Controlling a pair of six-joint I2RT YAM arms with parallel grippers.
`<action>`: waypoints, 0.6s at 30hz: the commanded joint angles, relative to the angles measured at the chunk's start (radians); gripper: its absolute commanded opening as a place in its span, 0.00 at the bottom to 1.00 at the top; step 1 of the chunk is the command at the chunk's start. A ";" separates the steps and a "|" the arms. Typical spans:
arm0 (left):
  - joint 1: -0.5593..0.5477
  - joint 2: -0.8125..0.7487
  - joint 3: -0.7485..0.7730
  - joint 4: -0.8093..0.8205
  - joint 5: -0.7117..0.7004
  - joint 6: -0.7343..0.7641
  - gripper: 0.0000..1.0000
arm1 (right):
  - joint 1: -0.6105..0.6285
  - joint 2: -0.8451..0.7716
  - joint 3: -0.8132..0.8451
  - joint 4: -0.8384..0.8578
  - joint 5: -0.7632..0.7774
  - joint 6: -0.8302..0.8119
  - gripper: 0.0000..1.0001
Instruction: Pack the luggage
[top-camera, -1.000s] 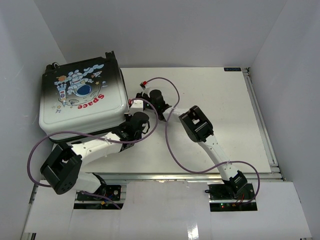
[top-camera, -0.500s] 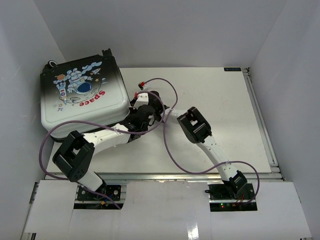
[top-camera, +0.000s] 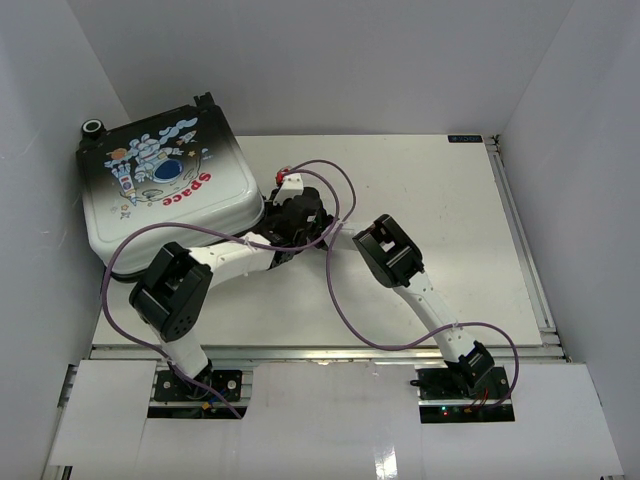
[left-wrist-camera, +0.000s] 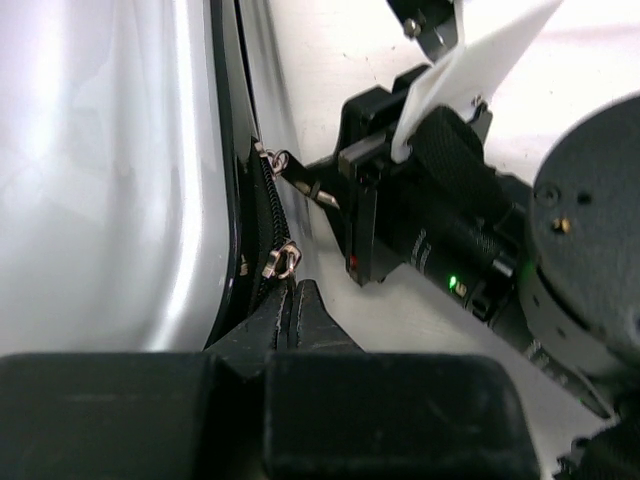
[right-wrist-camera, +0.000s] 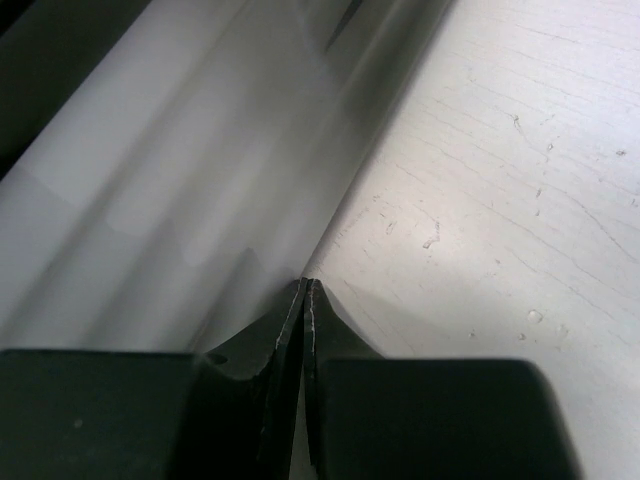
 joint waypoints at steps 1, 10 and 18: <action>0.008 -0.042 0.104 0.324 -0.002 0.027 0.00 | 0.210 0.005 -0.052 -0.053 -0.272 0.043 0.08; 0.028 -0.004 0.141 0.436 -0.017 0.058 0.00 | 0.217 -0.004 -0.063 -0.060 -0.274 0.014 0.08; 0.030 0.168 0.285 0.467 -0.095 0.189 0.00 | 0.210 0.012 -0.049 -0.059 -0.306 0.023 0.08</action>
